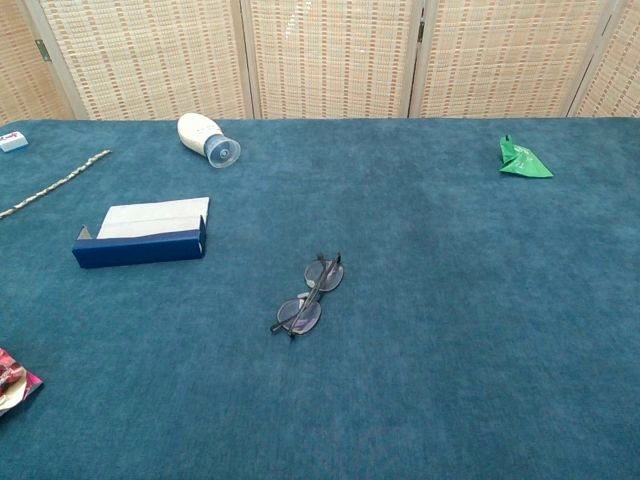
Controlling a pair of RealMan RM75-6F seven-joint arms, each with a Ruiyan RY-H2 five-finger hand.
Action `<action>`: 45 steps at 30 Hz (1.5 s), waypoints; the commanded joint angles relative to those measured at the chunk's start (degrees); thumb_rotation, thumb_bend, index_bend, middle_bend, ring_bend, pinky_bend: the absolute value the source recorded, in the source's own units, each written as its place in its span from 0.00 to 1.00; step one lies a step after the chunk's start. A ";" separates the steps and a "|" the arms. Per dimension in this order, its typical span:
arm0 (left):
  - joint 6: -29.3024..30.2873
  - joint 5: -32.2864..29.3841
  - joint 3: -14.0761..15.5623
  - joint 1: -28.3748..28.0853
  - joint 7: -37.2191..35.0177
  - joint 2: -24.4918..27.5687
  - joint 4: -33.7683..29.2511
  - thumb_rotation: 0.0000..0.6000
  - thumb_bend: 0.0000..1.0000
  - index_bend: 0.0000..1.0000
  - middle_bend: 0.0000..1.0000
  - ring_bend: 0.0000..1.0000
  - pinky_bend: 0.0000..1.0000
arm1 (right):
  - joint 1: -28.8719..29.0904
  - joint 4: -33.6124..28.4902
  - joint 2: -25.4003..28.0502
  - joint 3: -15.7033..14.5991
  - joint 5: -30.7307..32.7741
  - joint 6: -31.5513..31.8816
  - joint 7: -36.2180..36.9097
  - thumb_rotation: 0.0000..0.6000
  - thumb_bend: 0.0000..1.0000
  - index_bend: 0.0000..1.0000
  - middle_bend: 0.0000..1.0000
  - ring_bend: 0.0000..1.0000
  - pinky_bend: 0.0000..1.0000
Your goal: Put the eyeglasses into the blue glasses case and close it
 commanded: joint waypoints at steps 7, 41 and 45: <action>0.04 0.61 -0.11 -0.27 -0.32 -0.06 0.03 1.00 0.23 0.12 0.19 0.11 0.27 | -0.19 0.17 0.02 0.05 -0.03 0.43 0.29 1.00 0.26 0.13 0.31 0.26 0.33; -31.82 -2.01 -5.13 -24.97 -2.43 -5.11 8.43 1.00 0.46 0.20 1.00 0.95 1.00 | -0.12 -1.09 1.01 0.83 0.86 0.53 -0.86 1.00 0.26 0.13 0.35 0.27 0.33; -37.59 -7.50 -5.06 -27.45 1.28 -5.86 9.53 1.00 0.48 0.18 1.00 0.96 1.00 | -0.14 -0.77 0.91 0.84 1.07 0.43 -0.58 1.00 0.26 0.13 0.36 0.28 0.33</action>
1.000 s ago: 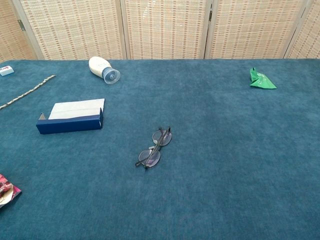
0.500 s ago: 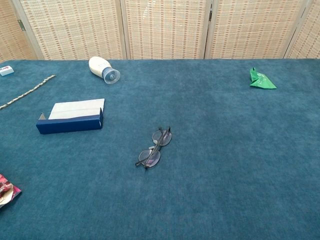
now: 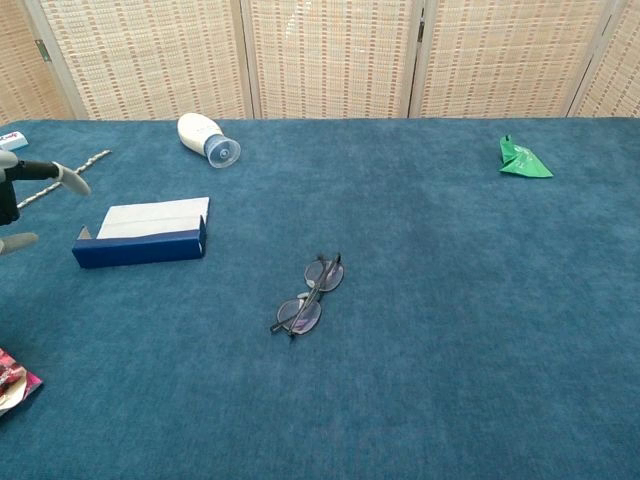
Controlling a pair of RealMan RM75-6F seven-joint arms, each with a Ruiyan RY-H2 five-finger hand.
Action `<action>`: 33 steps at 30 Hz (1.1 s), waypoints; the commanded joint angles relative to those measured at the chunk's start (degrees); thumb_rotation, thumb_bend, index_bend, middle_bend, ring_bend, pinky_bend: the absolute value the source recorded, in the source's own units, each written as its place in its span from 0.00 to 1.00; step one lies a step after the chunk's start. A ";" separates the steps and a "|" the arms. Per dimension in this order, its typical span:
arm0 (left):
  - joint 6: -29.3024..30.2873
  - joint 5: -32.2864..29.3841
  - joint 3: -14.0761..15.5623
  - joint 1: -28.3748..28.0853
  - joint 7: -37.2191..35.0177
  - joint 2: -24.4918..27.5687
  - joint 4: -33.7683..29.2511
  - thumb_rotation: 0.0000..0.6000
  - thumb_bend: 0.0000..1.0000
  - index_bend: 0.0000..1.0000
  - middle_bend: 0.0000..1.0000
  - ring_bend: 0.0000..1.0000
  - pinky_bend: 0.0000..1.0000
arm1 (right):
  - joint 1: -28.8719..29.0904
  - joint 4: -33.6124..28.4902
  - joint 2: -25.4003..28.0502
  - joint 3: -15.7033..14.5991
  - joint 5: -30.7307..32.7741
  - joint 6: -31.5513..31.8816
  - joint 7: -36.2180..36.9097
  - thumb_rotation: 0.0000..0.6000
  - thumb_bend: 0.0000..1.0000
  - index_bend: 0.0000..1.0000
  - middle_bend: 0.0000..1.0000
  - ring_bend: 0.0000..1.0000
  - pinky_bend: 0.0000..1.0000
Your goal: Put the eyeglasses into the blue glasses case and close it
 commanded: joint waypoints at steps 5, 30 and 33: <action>-8.50 -12.03 -0.11 -4.64 7.47 -1.93 2.79 1.00 0.48 0.17 1.00 0.97 1.00 | -0.04 0.70 -0.15 0.02 0.65 -0.40 0.64 1.00 0.26 0.13 0.36 0.29 0.33; -12.01 -22.72 4.03 -9.84 14.50 -4.94 5.70 1.00 0.49 0.17 1.00 0.97 1.00 | -0.47 2.76 -1.22 -0.26 1.68 -0.85 2.53 1.00 0.27 0.13 0.38 0.31 0.33; -12.48 -24.07 5.09 -10.50 16.22 -3.79 3.33 1.00 0.49 0.19 1.00 0.97 1.00 | -0.60 2.88 -1.26 -0.28 1.69 -0.69 2.70 1.00 0.27 0.13 0.38 0.31 0.33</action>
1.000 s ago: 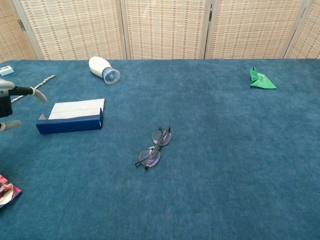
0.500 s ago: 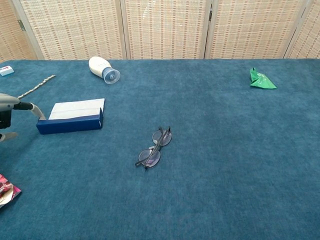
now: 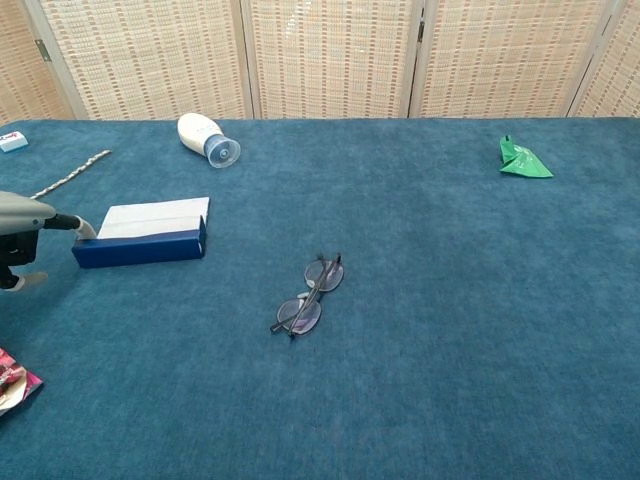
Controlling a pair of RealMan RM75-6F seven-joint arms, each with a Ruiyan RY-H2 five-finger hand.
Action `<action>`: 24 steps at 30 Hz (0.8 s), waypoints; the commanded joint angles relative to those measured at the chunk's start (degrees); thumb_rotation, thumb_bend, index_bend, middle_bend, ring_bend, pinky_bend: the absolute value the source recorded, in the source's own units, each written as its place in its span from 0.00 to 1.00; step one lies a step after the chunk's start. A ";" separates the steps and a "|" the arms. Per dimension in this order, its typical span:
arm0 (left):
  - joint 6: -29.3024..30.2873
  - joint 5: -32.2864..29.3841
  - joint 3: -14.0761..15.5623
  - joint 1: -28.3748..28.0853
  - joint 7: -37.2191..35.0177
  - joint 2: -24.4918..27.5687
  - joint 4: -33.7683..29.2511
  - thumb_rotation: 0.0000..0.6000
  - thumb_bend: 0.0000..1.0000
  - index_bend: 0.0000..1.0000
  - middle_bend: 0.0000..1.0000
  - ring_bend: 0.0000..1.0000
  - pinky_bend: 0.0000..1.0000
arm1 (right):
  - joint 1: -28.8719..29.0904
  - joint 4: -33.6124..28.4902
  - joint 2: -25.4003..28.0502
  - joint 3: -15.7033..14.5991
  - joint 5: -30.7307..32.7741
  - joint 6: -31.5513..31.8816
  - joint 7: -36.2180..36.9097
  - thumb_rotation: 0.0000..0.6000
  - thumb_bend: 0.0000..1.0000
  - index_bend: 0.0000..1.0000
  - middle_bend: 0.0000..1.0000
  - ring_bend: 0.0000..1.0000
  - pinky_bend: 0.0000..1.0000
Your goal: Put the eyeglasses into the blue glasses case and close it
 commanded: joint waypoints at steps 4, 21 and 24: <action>-0.59 -2.70 2.15 -1.45 3.22 3.09 -6.63 1.00 0.48 0.22 1.00 0.97 1.00 | -0.23 0.18 -0.01 0.04 0.12 0.30 0.11 1.00 0.27 0.13 0.38 0.31 0.33; -2.85 2.75 -0.21 -6.79 -3.13 7.33 -15.77 1.00 0.48 0.21 1.00 0.96 1.00 | -1.07 1.11 -0.01 0.19 0.62 1.16 1.61 1.00 0.27 0.13 0.38 0.32 0.33; -4.01 3.11 -1.40 -7.97 -5.53 6.68 -14.67 1.00 0.48 0.21 1.00 0.96 1.00 | -1.07 1.33 -0.11 0.16 0.56 1.08 1.87 1.00 0.27 0.13 0.39 0.32 0.33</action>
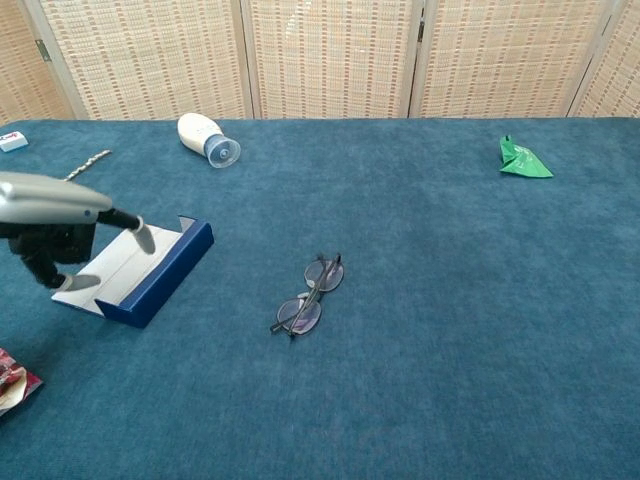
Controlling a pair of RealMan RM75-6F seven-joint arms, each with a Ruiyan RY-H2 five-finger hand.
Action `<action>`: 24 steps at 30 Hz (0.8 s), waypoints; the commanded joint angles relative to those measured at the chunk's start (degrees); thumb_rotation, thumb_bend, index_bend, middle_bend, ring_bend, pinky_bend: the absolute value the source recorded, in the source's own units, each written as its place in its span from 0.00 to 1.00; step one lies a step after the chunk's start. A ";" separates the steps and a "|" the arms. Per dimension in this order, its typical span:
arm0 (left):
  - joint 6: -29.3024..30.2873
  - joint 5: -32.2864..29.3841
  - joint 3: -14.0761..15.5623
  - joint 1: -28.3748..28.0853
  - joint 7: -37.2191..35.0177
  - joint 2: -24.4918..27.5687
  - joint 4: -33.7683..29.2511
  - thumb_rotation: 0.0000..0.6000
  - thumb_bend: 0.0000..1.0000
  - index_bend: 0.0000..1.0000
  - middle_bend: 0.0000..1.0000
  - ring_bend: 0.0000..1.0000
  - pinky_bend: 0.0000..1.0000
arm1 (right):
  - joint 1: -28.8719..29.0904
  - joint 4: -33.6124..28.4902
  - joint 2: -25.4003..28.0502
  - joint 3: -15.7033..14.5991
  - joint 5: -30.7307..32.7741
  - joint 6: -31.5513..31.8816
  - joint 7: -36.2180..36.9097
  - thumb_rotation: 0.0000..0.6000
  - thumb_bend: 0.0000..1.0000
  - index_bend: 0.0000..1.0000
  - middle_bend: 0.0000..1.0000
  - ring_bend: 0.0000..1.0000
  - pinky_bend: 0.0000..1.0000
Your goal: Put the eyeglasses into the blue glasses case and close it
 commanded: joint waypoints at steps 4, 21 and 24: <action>-5.26 -0.18 -1.73 -4.31 -3.53 -2.92 5.15 1.00 0.48 0.20 1.00 0.96 1.00 | 0.10 0.28 -0.12 -0.09 -0.02 -0.44 0.41 1.00 0.27 0.13 0.39 0.33 0.33; -8.88 -12.42 4.59 -17.45 6.96 -11.54 16.70 1.00 0.51 0.20 1.00 0.96 1.00 | -0.43 -0.40 0.16 -0.02 0.26 0.04 0.20 1.00 0.27 0.13 0.40 0.35 0.33; -5.52 -19.45 8.62 -19.98 12.79 -11.30 16.59 1.00 0.51 0.20 1.00 0.96 1.00 | -0.59 -0.31 0.15 -0.04 0.20 0.27 0.30 1.00 0.27 0.13 0.41 0.36 0.33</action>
